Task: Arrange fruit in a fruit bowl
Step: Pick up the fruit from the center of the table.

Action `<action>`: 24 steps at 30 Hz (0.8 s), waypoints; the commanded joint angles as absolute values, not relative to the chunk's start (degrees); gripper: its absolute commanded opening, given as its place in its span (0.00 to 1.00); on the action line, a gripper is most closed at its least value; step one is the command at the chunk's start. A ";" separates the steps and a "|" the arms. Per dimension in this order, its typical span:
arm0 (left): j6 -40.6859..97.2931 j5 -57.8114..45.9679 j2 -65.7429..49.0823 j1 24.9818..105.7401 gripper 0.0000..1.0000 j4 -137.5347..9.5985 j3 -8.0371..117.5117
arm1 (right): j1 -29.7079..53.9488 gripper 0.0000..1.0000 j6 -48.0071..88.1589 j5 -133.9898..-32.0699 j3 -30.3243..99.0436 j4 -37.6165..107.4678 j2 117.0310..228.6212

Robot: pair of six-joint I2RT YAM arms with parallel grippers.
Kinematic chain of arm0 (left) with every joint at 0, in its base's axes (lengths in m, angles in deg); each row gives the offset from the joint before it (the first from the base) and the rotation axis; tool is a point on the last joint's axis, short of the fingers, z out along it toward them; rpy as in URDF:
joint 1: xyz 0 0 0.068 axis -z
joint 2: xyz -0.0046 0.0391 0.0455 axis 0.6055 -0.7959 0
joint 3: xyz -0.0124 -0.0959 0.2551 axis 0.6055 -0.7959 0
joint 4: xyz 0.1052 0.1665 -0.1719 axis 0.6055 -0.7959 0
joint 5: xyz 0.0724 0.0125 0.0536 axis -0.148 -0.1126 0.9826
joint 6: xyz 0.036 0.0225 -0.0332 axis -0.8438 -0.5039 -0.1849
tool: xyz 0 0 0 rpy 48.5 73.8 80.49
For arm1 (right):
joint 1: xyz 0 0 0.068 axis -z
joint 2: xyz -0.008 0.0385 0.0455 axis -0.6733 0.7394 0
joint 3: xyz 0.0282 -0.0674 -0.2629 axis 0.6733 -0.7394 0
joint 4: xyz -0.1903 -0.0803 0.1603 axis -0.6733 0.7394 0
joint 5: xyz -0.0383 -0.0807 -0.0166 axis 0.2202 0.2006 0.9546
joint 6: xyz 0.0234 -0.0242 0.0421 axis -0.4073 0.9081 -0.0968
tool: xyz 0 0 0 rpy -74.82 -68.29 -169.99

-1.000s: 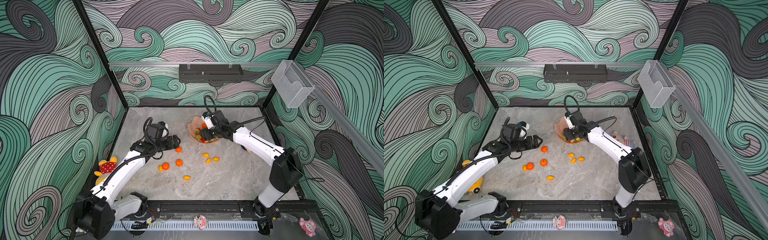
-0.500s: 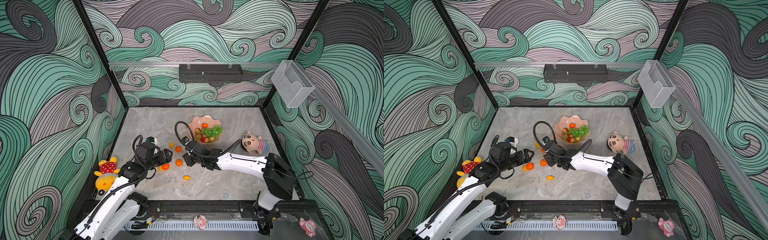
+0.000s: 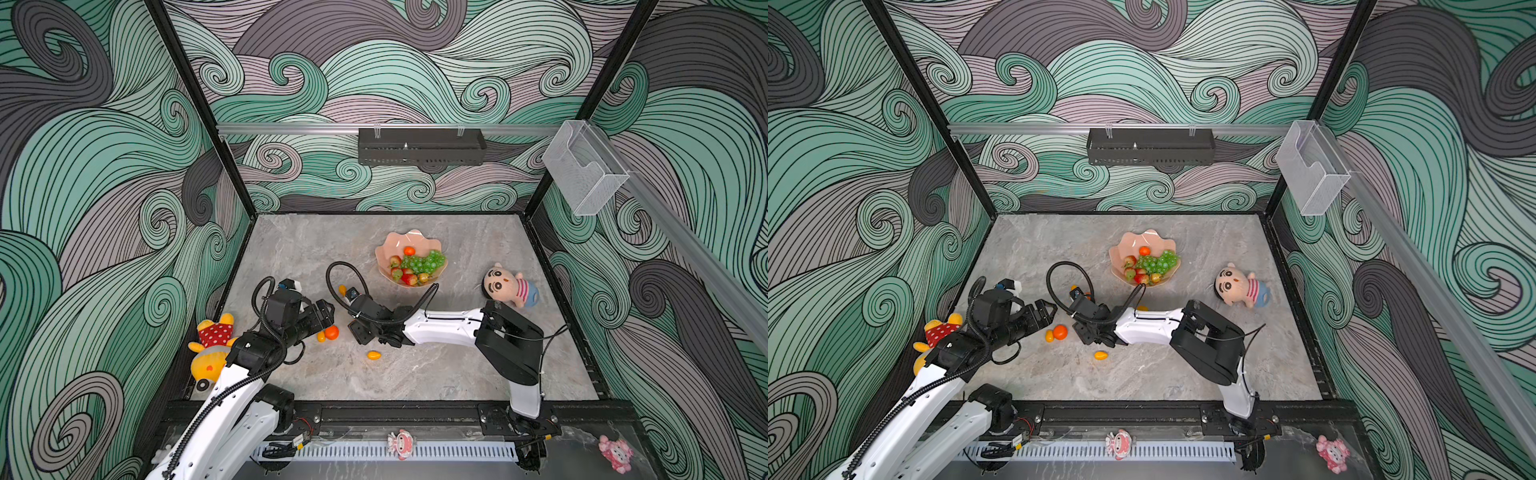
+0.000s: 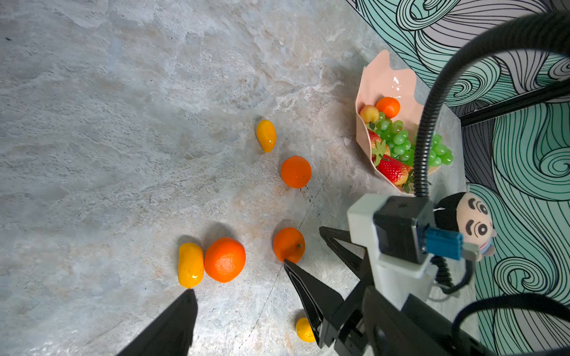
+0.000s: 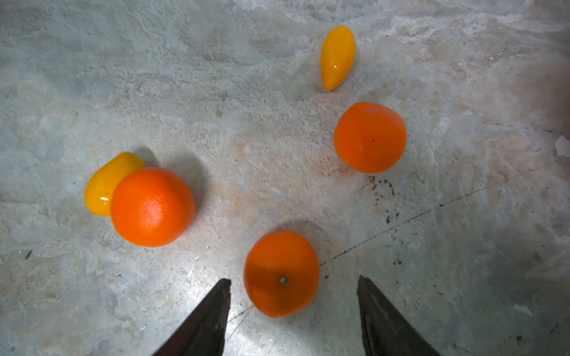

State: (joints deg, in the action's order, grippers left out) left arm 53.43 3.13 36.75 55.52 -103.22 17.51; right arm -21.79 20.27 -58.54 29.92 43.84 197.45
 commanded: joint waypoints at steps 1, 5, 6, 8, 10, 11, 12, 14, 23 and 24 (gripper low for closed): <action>53.89 2.57 37.42 54.42 0.87 -104.89 18.43 | -21.98 0.64 19.44 -60.07 32.01 45.10 199.28; 53.62 1.74 37.12 53.91 0.87 -104.72 18.37 | -21.98 0.63 19.44 -60.73 33.10 46.34 200.83; 53.54 1.63 37.04 53.82 0.87 -104.72 18.23 | -22.00 0.62 19.36 -60.83 33.18 46.40 200.99; 53.46 1.48 37.06 53.80 0.87 -104.61 18.12 | -21.95 0.61 19.27 -61.01 33.19 46.49 201.29; 53.45 1.20 37.06 53.64 0.87 -104.39 17.81 | -22.01 0.61 19.35 -61.15 33.45 46.73 201.62; 53.45 0.91 37.09 53.69 0.87 -104.29 17.73 | -22.00 0.60 19.44 -61.30 33.54 46.84 201.81; 53.45 0.89 37.12 53.55 0.87 -104.28 17.53 | -21.94 0.60 19.44 -61.44 33.70 47.03 202.06; 53.45 0.80 37.21 53.56 0.87 -104.14 17.33 | -21.97 0.58 19.53 -61.67 34.13 47.50 202.55; 53.53 0.30 37.04 53.33 0.87 -103.60 16.56 | -21.98 0.54 18.70 -61.71 34.25 47.75 203.44; 53.53 0.20 36.98 53.30 0.87 -103.57 16.45 | -22.01 0.53 18.59 -61.82 34.15 47.75 203.41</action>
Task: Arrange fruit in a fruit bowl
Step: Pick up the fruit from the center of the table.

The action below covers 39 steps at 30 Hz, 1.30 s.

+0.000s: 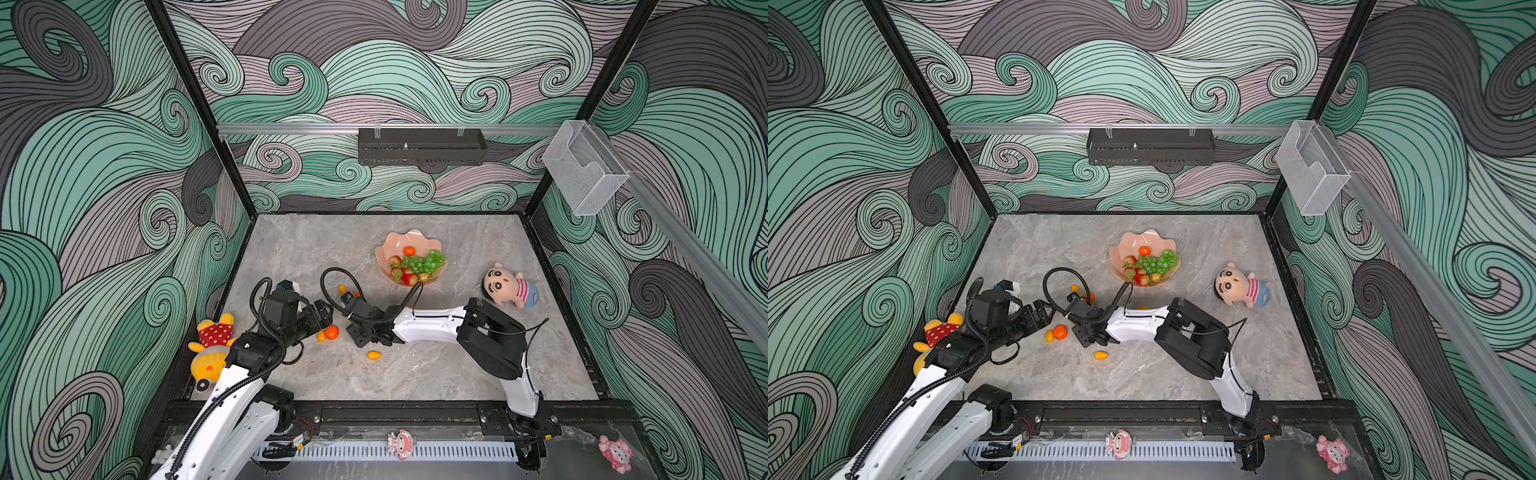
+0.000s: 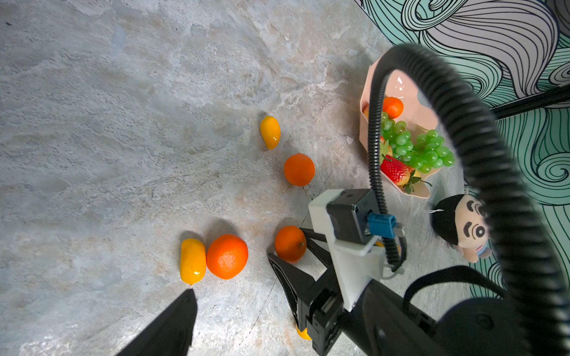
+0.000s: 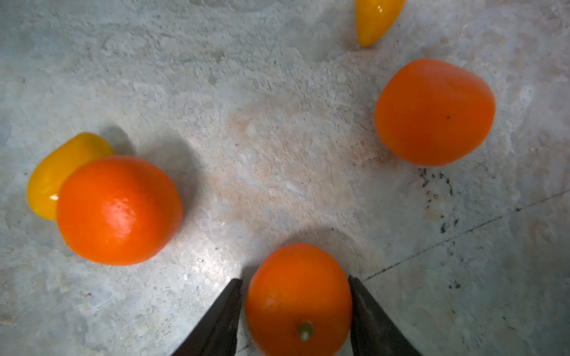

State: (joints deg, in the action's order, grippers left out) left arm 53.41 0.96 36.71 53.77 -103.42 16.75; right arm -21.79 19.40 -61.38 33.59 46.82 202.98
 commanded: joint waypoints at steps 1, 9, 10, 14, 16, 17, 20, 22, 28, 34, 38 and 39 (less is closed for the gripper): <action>53.53 0.17 36.96 53.31 0.87 -103.50 16.36 | -21.97 0.52 18.49 -61.80 34.06 47.74 203.33; 53.40 0.19 37.67 53.14 0.87 -103.62 15.45 | -21.97 0.46 18.05 -62.00 33.16 47.55 202.39; 53.51 0.09 37.70 53.15 0.87 -103.57 15.32 | -21.93 0.45 17.91 -62.06 33.06 47.54 202.22; 53.21 -0.37 37.33 53.14 0.87 -103.31 15.37 | -22.01 0.43 17.51 -62.18 32.58 47.39 200.95; 53.02 -0.58 37.17 53.05 0.87 -103.23 15.38 | -22.01 0.43 17.34 -62.24 32.32 47.46 200.15; 52.93 -0.63 37.13 53.10 0.87 -103.15 15.46 | -21.94 0.43 17.18 -62.24 32.11 47.50 199.69; 52.59 -0.78 37.04 53.06 0.87 -103.00 15.46 | -21.95 0.43 16.83 -62.15 31.52 47.70 198.11; 52.48 -0.73 36.96 53.03 0.87 -103.02 15.46 | -21.98 0.42 16.72 -62.07 31.19 47.81 197.22; 51.98 -1.18 36.96 53.09 0.87 -102.98 15.37 | -21.99 0.42 16.15 -62.07 29.39 47.57 194.22; 50.28 -6.08 36.20 53.12 0.87 -99.18 14.47 | -22.19 0.42 15.13 -62.07 26.14 47.38 189.86; 50.63 -8.49 33.96 53.21 0.87 -97.78 14.49 | -22.44 0.41 13.79 -61.43 22.88 47.40 186.06; 50.64 -8.99 33.31 53.22 0.87 -97.62 14.57 | -22.46 0.41 13.57 -61.45 22.07 47.39 185.26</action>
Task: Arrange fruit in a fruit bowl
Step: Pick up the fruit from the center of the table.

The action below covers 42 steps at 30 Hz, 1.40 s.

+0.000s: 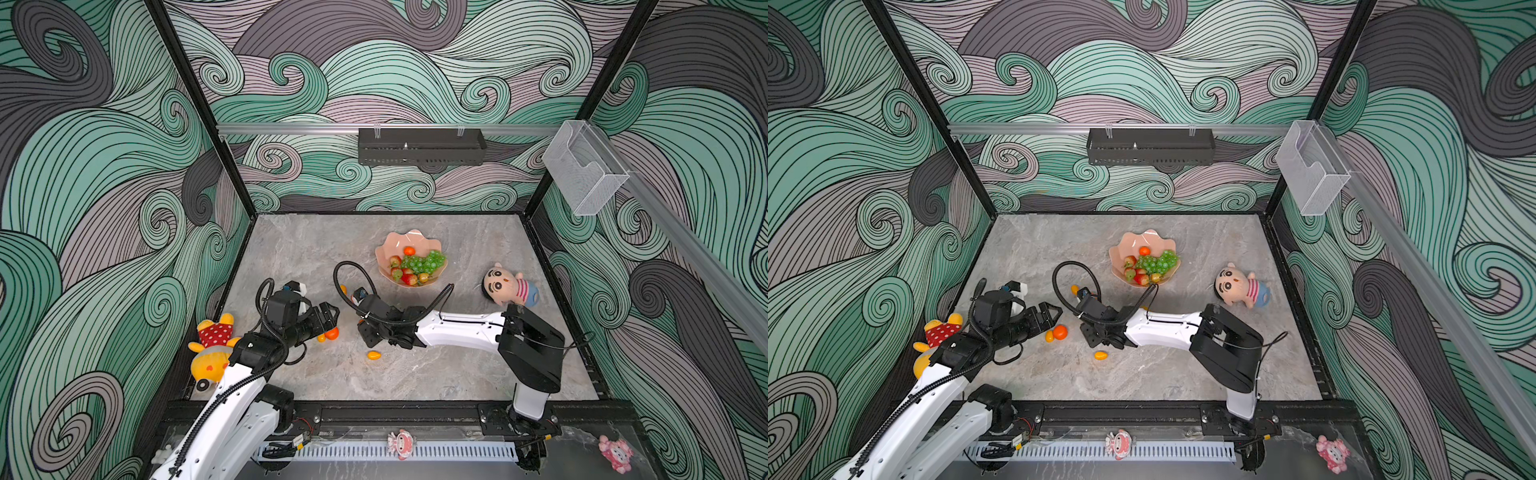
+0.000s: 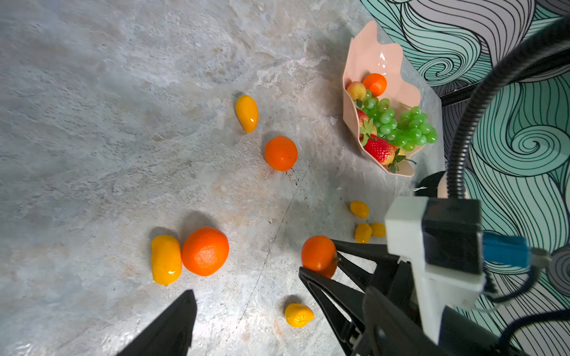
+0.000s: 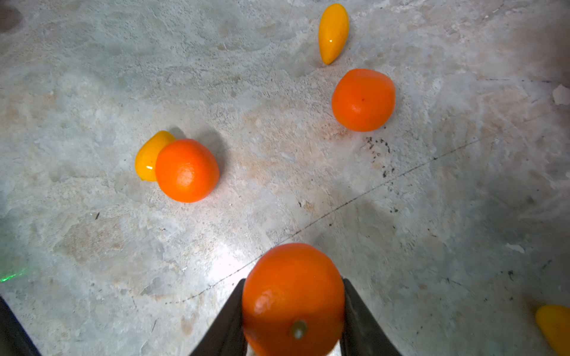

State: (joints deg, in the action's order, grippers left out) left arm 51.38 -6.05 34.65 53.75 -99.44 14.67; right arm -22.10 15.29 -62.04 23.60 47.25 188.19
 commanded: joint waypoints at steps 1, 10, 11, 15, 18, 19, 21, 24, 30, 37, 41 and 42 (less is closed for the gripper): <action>50.63 -9.70 32.60 53.19 0.87 -97.45 14.70 | -22.46 0.41 13.31 -61.30 21.30 47.46 184.32; 50.55 -12.79 27.14 54.77 0.86 -95.28 15.86 | -22.45 0.41 12.24 -59.36 16.21 48.58 176.57; 50.67 -12.70 26.86 55.07 0.86 -94.91 15.91 | -22.45 0.41 12.24 -59.10 15.75 48.81 175.90; 50.72 -12.64 25.04 56.46 0.86 -93.54 16.41 | -22.31 0.41 12.53 -57.73 14.40 49.86 173.60; 50.63 -12.61 23.18 57.49 0.86 -92.52 17.18 | -21.77 0.41 13.12 -57.16 14.02 51.04 172.19; 50.55 -12.63 22.51 57.82 0.86 -92.07 17.50 | -21.43 0.41 13.25 -57.14 14.03 51.56 171.77; 50.31 -12.50 21.08 58.33 0.86 -91.48 18.45 | -20.55 0.41 13.72 -57.21 13.80 52.17 170.95; 49.56 -12.50 18.50 59.16 0.86 -90.67 20.34 | -18.65 0.41 14.71 -57.45 13.72 53.05 169.51; 47.11 -12.89 12.47 60.18 0.86 -90.10 25.23 | -13.22 0.41 17.36 -59.30 13.53 55.24 166.65; 43.73 -14.42 4.63 60.56 0.86 -90.96 33.19 | -4.43 0.41 20.62 -63.50 14.52 59.81 163.67; 41.85 -14.67 -0.07 60.68 0.86 -93.37 38.90 | 0.50 0.41 21.76 -66.18 14.90 60.74 161.71; 41.40 -14.62 -1.24 60.67 0.86 -94.12 40.17 | 1.53 0.41 22.03 -66.63 15.09 61.18 161.49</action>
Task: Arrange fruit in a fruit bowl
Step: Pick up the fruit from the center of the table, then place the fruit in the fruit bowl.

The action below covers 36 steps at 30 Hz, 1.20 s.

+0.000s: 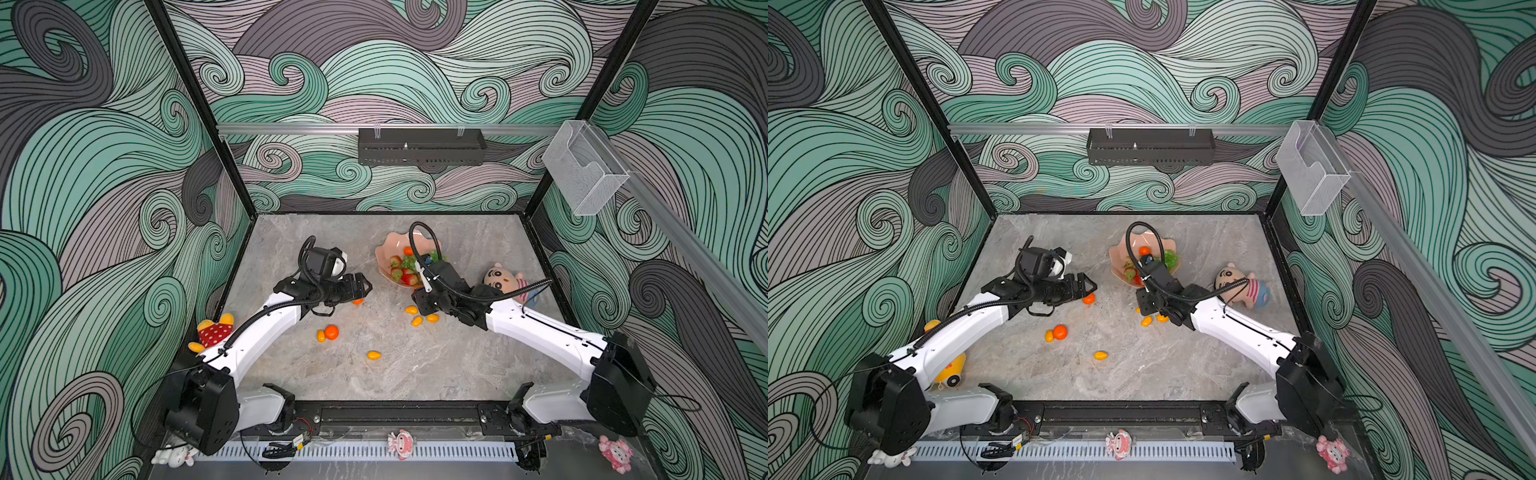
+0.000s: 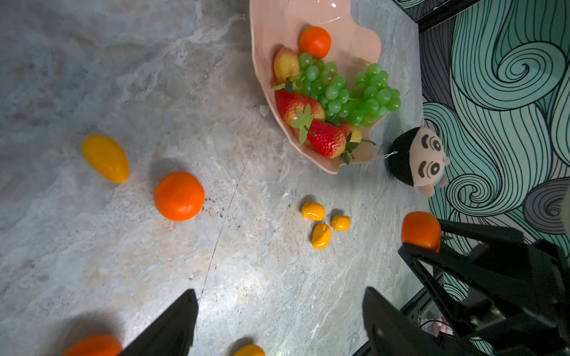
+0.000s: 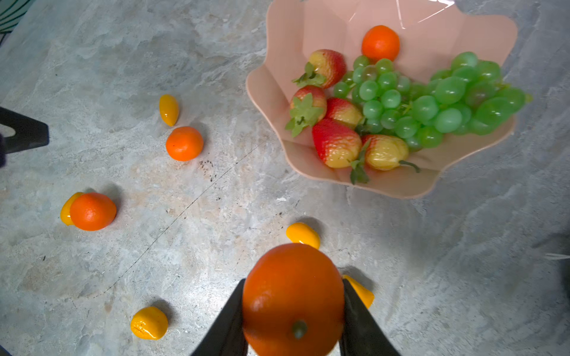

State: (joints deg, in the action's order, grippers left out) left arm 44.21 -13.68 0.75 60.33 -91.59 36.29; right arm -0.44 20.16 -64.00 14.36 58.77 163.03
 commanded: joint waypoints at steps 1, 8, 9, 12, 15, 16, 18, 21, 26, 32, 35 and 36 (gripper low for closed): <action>41.22 -14.66 -2.39 60.70 0.86 -94.76 41.47 | 2.73 0.41 22.37 -67.32 15.42 61.63 161.32; 39.79 -15.54 -9.96 60.70 0.86 -96.14 49.15 | 9.60 0.40 23.65 -71.94 17.99 62.91 162.34; 39.58 -15.50 -10.84 60.68 0.86 -96.53 50.30 | 10.39 0.41 23.75 -72.59 18.70 63.06 162.99; 39.13 -15.48 -13.61 60.71 0.86 -97.19 53.84 | 12.48 0.40 24.41 -74.30 21.68 63.71 165.92; 38.89 -15.53 -16.29 60.73 0.86 -97.52 57.18 | 14.29 0.40 24.46 -75.75 25.14 63.91 169.51; 38.83 -15.60 -17.24 60.77 0.86 -97.60 58.25 | 14.91 0.40 24.45 -76.18 26.65 64.13 170.94; 38.22 -15.71 -19.03 60.73 0.86 -97.86 60.50 | 15.59 0.40 24.91 -76.91 29.61 64.56 173.81; 37.24 -16.00 -21.84 60.75 0.86 -98.09 63.52 | 16.64 0.39 25.75 -77.19 34.88 65.63 179.00; 36.05 -16.02 -26.62 60.74 0.87 -98.05 69.24 | 18.02 0.39 27.38 -77.00 44.72 68.39 188.14; 34.50 -14.23 -32.70 60.73 0.91 -99.35 76.75 | 19.09 0.39 30.00 -78.01 56.21 72.59 198.49; 33.15 -13.91 -34.32 60.65 0.95 -99.19 77.52 | 20.23 0.39 31.33 -79.40 60.96 74.89 202.73; 33.85 -14.22 -34.30 60.48 0.96 -97.91 76.67 | 20.73 0.39 31.77 -79.81 62.62 75.66 204.19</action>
State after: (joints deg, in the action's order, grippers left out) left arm 35.22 -14.82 -33.48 60.44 -97.23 75.78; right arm 19.41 29.58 -77.99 59.25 71.43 202.07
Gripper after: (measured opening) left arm 0.951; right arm 0.392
